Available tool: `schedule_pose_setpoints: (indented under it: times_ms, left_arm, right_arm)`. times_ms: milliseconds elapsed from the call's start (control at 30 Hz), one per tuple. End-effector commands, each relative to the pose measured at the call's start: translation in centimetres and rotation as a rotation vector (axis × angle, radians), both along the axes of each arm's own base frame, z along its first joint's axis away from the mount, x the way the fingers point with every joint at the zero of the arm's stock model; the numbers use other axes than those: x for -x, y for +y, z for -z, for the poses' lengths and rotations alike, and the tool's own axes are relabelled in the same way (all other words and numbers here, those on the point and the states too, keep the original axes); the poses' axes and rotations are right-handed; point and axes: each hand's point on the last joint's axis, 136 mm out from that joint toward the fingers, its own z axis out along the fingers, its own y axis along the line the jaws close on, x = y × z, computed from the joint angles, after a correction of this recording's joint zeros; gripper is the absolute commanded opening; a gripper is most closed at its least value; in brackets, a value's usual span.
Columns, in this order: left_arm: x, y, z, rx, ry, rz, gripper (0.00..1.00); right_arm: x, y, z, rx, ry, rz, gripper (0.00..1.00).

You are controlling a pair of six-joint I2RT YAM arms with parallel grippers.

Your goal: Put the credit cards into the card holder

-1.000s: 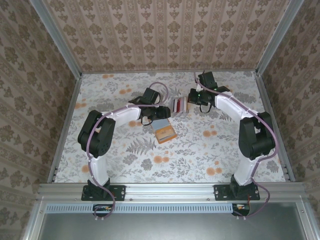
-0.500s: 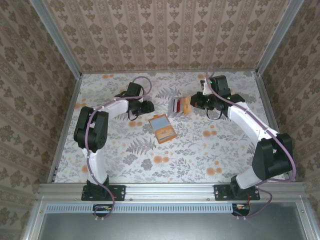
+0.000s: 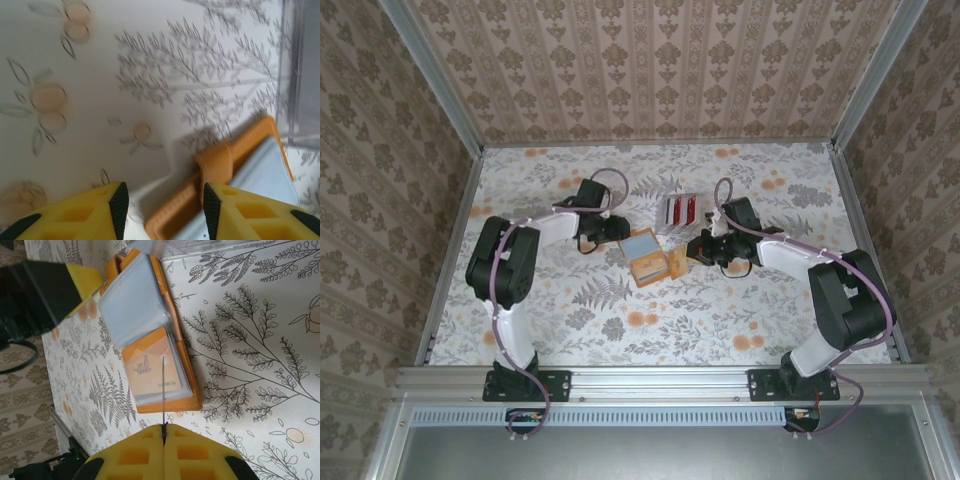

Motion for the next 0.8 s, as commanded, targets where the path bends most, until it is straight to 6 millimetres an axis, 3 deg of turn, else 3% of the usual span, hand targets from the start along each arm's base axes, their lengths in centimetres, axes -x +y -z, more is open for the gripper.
schedule_pose_setpoints:
  times_ms: [0,200,433,600,767]
  left_arm:
    - [6.1,-0.8,1.7,-0.012,0.15,0.049,0.45]
    - [11.1,-1.2,1.8,-0.027,0.186,0.042,0.39]
    - [15.6,-3.4,1.4,-0.001,0.205,0.048,0.36]
    - [15.1,-2.3,-0.1,-0.059,0.149,0.043,0.36]
    - [12.5,-0.7,-2.2,-0.096,0.081,0.032,0.39]
  right_arm:
    - [-0.1,-0.2,0.5,0.015,-0.008,0.009,0.0]
    - [0.5,-0.8,1.4,0.063,0.005,-0.004,0.0]
    - [1.7,-1.6,2.3,0.092,0.024,-0.006,0.0]
    - [2.2,-1.4,2.9,0.067,0.042,-0.006,0.0]
    - [2.0,-0.8,3.8,0.032,0.059,-0.008,0.0]
